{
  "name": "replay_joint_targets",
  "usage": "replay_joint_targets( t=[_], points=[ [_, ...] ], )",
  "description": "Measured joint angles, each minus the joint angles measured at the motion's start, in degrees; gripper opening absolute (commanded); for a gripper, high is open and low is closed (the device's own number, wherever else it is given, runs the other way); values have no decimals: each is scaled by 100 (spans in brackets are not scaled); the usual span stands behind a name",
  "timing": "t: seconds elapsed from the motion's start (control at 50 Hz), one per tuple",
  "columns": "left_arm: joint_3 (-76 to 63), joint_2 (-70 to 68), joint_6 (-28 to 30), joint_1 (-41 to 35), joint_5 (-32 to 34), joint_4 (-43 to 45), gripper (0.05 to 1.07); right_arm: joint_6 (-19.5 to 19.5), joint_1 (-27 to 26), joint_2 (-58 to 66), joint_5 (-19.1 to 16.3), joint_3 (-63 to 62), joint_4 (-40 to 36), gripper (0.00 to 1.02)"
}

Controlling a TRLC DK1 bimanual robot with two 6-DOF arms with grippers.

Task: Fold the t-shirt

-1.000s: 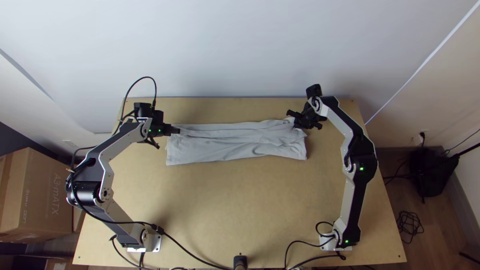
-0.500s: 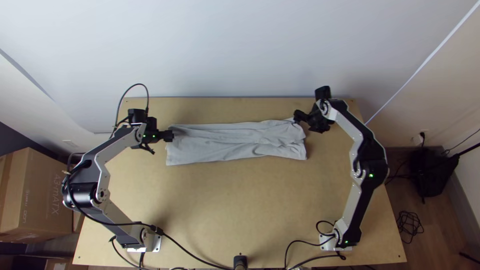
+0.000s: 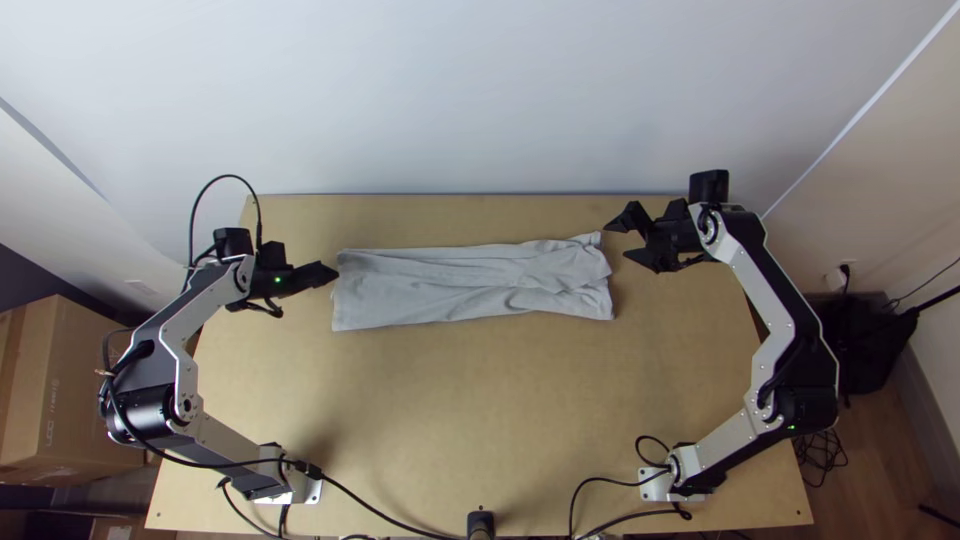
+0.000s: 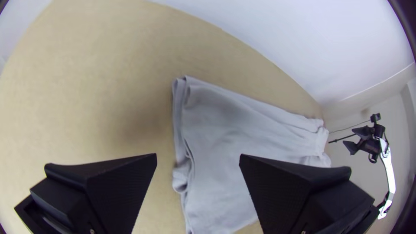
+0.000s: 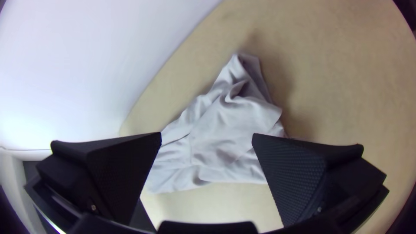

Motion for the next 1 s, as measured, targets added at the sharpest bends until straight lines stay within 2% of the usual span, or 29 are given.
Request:
replay_joint_targets(
  t=[0.12,0.22,0.44,0.68,0.7,0.72,0.76,0.8,0.86,1.0],
  points=[
    [-127,33,2,0,190,-63,96,129,-98,-170,-463,-129,-2,96],
    [-127,170,7,11,295,-59,96,195,-98,-363,-616,-177,0,96],
    [-66,570,24,-90,350,57,96,216,-94,-584,-678,-188,2,96],
    [330,850,-319,-748,146,186,95,227,-83,-612,-675,-188,0,96],
    [352,870,-376,-839,92,232,92,232,-83,-614,-675,-188,0,96],
    [372,879,-426,-907,59,267,84,232,-83,-619,-675,-188,0,96],
    [391,903,-483,-1040,-31,339,62,234,-83,-621,-675,-188,0,96],
    [391,911,-595,-1137,-83,444,35,232,-83,-632,-675,-188,0,96],
    [367,957,-815,-1235,-181,625,9,232,-83,-656,-675,-188,0,96],
    [297,988,-1067,-1178,-223,678,8,232,-96,-748,-675,-188,0,96]
  ],
)
